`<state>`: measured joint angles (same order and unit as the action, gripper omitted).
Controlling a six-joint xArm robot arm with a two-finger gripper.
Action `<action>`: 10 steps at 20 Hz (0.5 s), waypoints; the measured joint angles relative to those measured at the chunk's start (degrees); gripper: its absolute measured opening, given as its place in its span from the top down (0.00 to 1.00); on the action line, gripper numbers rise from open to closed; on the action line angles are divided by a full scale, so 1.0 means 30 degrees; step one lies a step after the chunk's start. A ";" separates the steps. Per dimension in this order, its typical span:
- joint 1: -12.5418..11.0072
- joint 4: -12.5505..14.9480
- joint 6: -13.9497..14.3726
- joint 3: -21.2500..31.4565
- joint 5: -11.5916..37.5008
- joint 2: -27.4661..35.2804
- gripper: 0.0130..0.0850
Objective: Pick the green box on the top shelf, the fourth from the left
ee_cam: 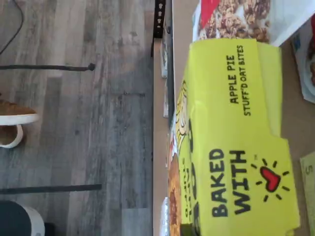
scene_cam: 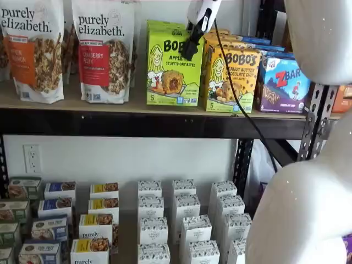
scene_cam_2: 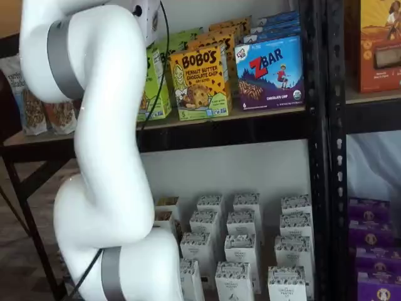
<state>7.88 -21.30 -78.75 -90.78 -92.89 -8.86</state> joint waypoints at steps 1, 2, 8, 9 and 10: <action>-0.0011 -0.0002 0.0024 -0.0080 -0.0172 -0.0008 0.89; -0.0027 -0.0018 0.0057 -0.0137 -0.0342 -0.0072 0.89; -0.0095 -0.0001 0.0217 -0.0347 -0.1253 -0.0521 0.89; -0.0111 0.0028 0.0249 -0.0436 -0.1517 -0.0576 0.89; -0.0123 0.0038 0.0267 -0.0471 -0.1667 -0.0620 0.89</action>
<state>7.51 -21.19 -77.95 -92.19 -97.89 -10.72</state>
